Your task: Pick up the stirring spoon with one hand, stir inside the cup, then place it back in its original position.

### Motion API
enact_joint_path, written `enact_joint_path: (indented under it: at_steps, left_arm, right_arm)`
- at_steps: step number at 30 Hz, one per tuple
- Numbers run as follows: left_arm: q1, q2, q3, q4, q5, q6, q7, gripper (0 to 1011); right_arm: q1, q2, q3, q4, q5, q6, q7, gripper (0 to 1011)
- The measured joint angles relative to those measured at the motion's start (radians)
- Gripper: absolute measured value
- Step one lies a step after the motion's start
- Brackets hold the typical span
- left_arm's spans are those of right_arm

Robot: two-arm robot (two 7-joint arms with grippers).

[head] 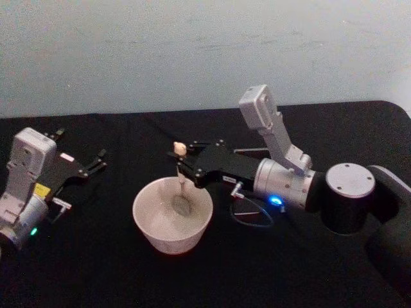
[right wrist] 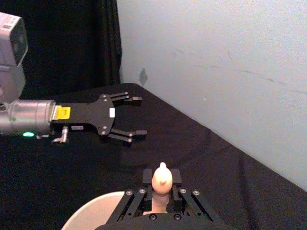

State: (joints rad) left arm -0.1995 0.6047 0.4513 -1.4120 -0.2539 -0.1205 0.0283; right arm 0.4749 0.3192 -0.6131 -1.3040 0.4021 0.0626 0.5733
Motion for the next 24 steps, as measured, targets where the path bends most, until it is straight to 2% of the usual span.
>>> enact_joint_path:
  at_steps: [13,20,24]
  left_arm:
    - [0.000,0.000,0.000,0.000,0.000,0.000,0.000,1002]
    - [0.000,0.000,0.000,0.000,0.000,0.000,0.000,1001]
    - [0.000,0.000,0.000,0.000,0.000,0.000,0.000,1001]
  right_arm:
    - [-0.069,0.091,0.018,-0.122,0.051,0.029,0.052,222]
    - [-0.092,0.120,0.000,-0.168,0.076,0.039,0.074,222]
    - [-0.095,0.123,-0.014,-0.178,0.082,0.043,0.079,222]
